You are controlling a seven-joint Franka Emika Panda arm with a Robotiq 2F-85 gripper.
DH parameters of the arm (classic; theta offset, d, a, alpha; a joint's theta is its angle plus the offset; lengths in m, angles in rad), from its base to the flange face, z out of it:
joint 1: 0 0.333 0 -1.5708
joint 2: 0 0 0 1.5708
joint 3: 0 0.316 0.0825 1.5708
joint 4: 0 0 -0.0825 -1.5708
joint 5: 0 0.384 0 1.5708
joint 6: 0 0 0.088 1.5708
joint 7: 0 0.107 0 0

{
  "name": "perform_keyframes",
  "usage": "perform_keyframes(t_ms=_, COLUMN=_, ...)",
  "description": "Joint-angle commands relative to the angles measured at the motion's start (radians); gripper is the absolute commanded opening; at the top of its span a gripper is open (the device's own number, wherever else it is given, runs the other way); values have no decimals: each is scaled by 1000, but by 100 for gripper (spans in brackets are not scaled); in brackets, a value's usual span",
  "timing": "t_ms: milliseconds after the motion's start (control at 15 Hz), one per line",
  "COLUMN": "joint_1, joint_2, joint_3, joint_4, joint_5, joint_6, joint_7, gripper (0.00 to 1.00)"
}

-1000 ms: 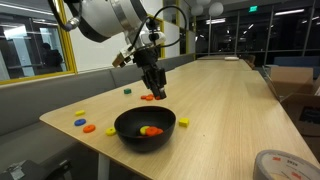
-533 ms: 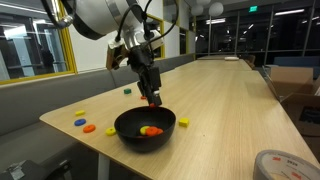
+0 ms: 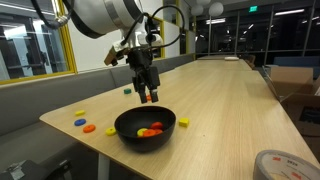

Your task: Place one yellow ring and five orange rings inside the black bowl

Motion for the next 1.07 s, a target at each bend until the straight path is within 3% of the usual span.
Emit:
perform_keyframes(t_ms=0, joint_1=-27, joint_2=-125, joint_3=13, joint_4=-72, joint_5=-12, joint_6=72, joint_7=-42, gripper=100)
perform_keyframes(t_ms=333, joint_1=-47, joint_2=-384, joint_3=35, joint_4=-198, joint_5=-34, joint_6=122, joint_7=-122, gripper=100)
perform_keyframes(t_ms=733, joint_1=-7, joint_2=-708, joint_3=19, joint_4=-327, joint_5=199, joint_6=82, joint_7=-393, gripper=100)
perform_keyframes(t_ms=800, joint_1=11, joint_2=-737, joint_3=1, joint_4=-258, joint_5=280, joint_6=-2, joint_7=-469, gripper=100)
perform_keyframes(t_ms=1000, joint_1=-2, joint_2=-875, joint_3=-39, joint_4=-259, joint_5=417, joint_6=-178, joint_7=-595, gripper=100)
